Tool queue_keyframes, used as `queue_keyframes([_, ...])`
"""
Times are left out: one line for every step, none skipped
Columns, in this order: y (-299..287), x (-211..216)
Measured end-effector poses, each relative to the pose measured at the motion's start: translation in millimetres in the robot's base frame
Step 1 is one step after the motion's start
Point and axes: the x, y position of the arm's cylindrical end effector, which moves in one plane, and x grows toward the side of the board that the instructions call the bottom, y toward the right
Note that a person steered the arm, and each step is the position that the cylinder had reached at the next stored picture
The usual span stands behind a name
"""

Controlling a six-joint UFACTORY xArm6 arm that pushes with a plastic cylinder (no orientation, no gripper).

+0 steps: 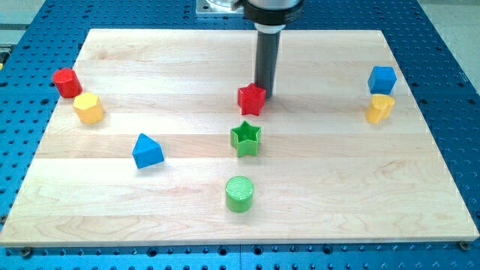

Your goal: Place your arm at the top left corner of the board

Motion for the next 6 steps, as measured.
queue_keyframes([-20,-2])
queue_keyframes([-52,-86])
queue_keyframes([-148,-162])
queue_keyframes([-226,-178])
queue_keyframes([-317,-155])
queue_keyframes([-337,-150])
